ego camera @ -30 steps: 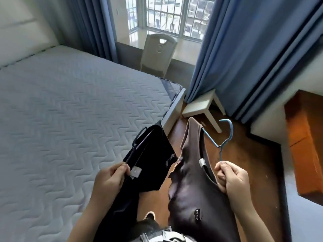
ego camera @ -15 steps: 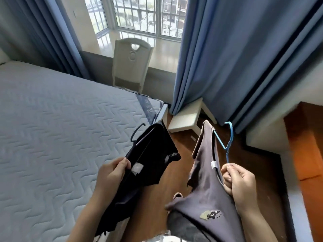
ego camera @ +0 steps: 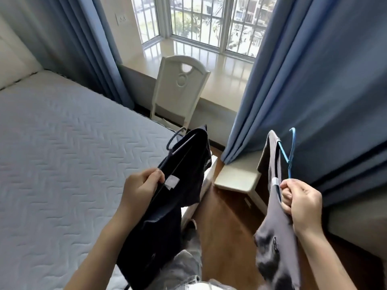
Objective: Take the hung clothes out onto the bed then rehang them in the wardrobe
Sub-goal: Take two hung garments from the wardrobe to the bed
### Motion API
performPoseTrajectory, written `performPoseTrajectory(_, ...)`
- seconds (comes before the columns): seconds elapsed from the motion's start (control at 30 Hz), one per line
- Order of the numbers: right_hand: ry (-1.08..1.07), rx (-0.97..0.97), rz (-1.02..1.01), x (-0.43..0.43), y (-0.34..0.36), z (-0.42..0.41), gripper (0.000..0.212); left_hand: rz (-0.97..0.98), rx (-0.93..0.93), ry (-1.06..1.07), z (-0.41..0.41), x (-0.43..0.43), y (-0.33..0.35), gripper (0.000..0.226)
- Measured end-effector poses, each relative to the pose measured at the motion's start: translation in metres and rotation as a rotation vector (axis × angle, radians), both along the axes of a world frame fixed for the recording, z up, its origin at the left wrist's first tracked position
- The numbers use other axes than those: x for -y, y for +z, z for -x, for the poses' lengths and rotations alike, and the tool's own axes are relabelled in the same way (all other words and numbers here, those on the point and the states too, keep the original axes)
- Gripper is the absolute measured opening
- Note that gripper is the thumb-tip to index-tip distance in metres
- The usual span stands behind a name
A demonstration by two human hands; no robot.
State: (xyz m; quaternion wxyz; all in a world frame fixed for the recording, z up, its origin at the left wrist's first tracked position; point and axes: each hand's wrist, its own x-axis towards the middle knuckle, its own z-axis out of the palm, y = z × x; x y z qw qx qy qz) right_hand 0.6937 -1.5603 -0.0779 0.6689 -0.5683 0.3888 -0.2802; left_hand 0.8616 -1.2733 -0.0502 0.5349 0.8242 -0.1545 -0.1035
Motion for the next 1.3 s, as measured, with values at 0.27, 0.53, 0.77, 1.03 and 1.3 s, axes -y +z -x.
performPoseTrajectory(0.27,-0.138,0.007,0.050,0.098,0.003,-0.116,0.022,0.060,-0.067,-0.097,-0.115,0.101,-0.017,0.031)
performPoseTrajectory(0.53,-0.130,-0.011,0.025,0.164,0.000,-0.192,0.026,0.080,-0.116,-0.203,-0.159,0.184,-0.019,0.032)
performPoseTrajectory(0.77,-0.050,-0.043,-0.073,0.212,-0.015,-0.235,0.024,0.066,-0.121,-0.221,-0.157,0.259,-0.017,0.031)
performPoseTrajectory(1.03,0.034,-0.079,-0.100,0.235,-0.025,-0.262,0.028,0.101,-0.173,-0.106,-0.181,0.282,-0.020,0.031)
performPoseTrajectory(1.3,0.130,-0.143,-0.116,0.198,-0.041,-0.307,0.031,-0.015,-0.197,0.112,-0.256,0.214,-0.089,0.031)
